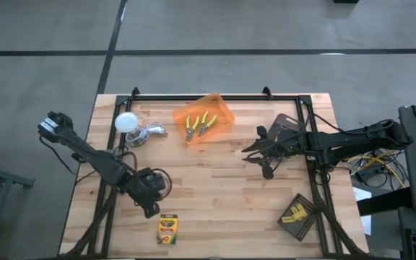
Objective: Pick & Place School Supplies
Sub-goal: Put the crayon box into the light black bin
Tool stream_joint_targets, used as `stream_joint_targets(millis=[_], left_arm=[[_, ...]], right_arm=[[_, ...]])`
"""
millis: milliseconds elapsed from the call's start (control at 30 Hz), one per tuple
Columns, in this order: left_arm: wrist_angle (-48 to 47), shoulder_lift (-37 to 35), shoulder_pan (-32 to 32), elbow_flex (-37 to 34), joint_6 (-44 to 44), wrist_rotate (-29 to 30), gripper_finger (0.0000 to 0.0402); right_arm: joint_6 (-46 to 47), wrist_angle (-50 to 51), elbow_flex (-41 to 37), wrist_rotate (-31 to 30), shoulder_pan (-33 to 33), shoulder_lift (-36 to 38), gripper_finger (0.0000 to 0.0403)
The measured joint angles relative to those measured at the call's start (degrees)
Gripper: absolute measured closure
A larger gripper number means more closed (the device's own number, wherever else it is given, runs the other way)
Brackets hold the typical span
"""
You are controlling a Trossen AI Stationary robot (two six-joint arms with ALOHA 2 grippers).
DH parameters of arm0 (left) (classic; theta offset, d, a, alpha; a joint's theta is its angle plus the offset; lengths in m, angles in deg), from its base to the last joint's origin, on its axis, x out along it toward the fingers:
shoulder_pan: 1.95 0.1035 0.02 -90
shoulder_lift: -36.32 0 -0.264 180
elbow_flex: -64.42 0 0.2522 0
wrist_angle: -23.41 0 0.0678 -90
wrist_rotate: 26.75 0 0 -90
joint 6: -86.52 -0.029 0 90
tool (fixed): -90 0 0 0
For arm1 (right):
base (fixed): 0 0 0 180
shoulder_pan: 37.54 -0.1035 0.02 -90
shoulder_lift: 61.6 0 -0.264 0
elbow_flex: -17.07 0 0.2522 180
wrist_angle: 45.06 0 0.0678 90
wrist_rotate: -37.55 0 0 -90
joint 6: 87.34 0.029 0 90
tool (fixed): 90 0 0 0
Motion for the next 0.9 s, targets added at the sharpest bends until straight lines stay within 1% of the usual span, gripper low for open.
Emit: stream_joint_targets(millis=[133, 233, 433, 567, 633, 700, 800, 867, 900], left_arm=[[0.0, 3.9, 0.0, 0.0, 4.2, -0.5, 0.0348], [1.2, 5.7, 0.0, 0.0, 4.5, -0.5, 0.0348], [3.9, 6.1, -0.1, 0.0, 2.6, -0.9, 0.0348], [8.7, 5.8, -0.3, 0.0, -2.3, -2.1, 0.0348], [9.6, 5.8, -0.3, 0.0, -2.8, -1.5, 0.0348], [8.6, 5.8, -0.3, 0.0, 2.2, 2.6, 0.0348], [7.0, 5.8, 0.0, 0.0, 12.1, 9.9, 0.0348], [6.7, 5.8, 0.3, 0.0, 16.6, 11.0, 0.0348], [6.7, 5.8, 0.3, 0.0, 16.8, 10.4, 0.0348]], right_arm=[[0.0, 0.0, 0.0, 0.0, 0.0, 0.0, 0.0266], [0.0, 0.0, 0.0, 0.0, 0.0, 0.0, 0.0266], [0.0, 0.0, 0.0, 0.0, 0.0, 0.0, 0.0266], [0.0, 0.0, 0.0, 0.0, 0.0, 0.0, 0.0266], [0.0, 0.0, 0.0, 0.0, 0.0, 0.0, 0.0266], [0.0, 0.0, 0.0, 0.0, 0.0, 0.0, 0.0266], [0.0, 0.0, 0.0, 0.0, 0.0, 0.0, 0.0266], [0.0, 0.0, 0.0, 0.0, 0.0, 0.0, 0.0266], [0.0, 0.0, 0.0, 0.0, 0.0, 0.0, 0.0266]])
